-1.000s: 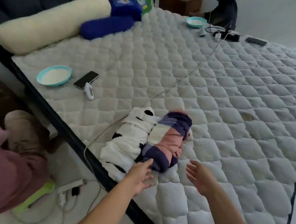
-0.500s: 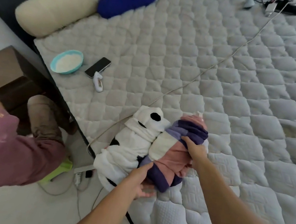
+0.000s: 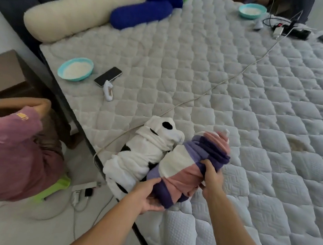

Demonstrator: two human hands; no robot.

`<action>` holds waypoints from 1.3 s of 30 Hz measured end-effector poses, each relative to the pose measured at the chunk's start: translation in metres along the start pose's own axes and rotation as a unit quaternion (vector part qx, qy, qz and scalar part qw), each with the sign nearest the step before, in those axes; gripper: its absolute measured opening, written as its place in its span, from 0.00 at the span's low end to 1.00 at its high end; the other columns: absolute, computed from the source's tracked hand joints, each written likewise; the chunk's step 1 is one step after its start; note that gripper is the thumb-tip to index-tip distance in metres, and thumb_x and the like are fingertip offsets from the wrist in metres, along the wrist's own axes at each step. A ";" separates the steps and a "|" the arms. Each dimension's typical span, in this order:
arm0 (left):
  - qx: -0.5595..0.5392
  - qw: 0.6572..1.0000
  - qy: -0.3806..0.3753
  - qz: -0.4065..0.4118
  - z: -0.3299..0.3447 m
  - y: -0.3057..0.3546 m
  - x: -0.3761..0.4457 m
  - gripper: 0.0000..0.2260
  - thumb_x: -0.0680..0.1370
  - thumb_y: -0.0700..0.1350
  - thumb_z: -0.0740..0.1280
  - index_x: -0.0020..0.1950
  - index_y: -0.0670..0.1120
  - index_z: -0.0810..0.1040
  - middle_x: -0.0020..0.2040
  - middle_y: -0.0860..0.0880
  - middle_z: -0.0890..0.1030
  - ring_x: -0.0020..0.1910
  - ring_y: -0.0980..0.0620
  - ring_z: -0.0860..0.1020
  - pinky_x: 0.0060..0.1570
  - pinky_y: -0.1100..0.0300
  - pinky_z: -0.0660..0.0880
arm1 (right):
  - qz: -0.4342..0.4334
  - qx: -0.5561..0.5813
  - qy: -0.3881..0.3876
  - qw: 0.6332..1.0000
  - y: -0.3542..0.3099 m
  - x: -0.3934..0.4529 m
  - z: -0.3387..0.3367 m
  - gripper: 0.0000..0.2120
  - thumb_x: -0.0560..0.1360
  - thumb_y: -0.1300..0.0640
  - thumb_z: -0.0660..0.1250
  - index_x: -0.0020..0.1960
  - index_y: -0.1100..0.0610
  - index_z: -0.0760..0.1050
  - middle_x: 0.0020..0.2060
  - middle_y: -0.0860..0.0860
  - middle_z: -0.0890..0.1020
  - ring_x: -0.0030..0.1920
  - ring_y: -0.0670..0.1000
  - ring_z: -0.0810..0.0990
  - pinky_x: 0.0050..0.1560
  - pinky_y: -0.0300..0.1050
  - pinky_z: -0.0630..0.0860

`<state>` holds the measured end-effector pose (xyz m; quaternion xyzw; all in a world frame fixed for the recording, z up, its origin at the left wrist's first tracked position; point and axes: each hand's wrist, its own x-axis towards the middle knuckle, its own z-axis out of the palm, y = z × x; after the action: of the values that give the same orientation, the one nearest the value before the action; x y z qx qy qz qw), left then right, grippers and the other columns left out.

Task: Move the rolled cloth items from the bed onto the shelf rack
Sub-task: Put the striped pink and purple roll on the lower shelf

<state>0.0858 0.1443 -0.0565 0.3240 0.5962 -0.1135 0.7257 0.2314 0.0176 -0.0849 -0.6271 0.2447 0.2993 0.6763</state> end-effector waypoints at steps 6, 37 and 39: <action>0.015 0.998 -0.023 0.055 -0.030 -0.007 -0.036 0.20 0.76 0.48 0.70 0.65 0.41 0.72 0.61 0.38 0.77 0.55 0.39 0.77 0.44 0.42 0.77 | -0.061 0.057 0.018 0.996 0.014 -0.053 0.000 0.28 0.59 0.48 0.71 0.59 0.48 0.74 0.54 0.53 0.81 0.54 0.54 0.78 0.56 0.57 0.77; -0.622 0.733 0.229 0.154 -0.583 -0.313 -0.198 0.20 0.76 0.52 0.69 0.67 0.51 0.74 0.63 0.42 0.78 0.54 0.39 0.79 0.57 0.40 0.77 | -0.369 -0.411 -0.656 0.515 0.441 -0.516 0.352 0.39 0.63 0.36 0.68 0.67 0.56 0.67 0.54 0.61 0.80 0.54 0.62 0.79 0.53 0.57 0.77; -0.661 0.694 0.245 0.145 -0.615 -0.330 -0.203 0.19 0.77 0.51 0.68 0.67 0.51 0.73 0.62 0.42 0.78 0.52 0.39 0.79 0.53 0.41 0.79 | -0.358 -0.434 -0.699 0.441 0.484 -0.549 0.381 0.37 0.64 0.35 0.67 0.65 0.56 0.69 0.53 0.60 0.80 0.53 0.61 0.79 0.53 0.56 0.78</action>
<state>-0.6360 0.2196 -0.0248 -0.1407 0.6196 0.4997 0.5886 -0.5152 0.3598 -0.0011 -0.4484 -0.7194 0.4341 0.3049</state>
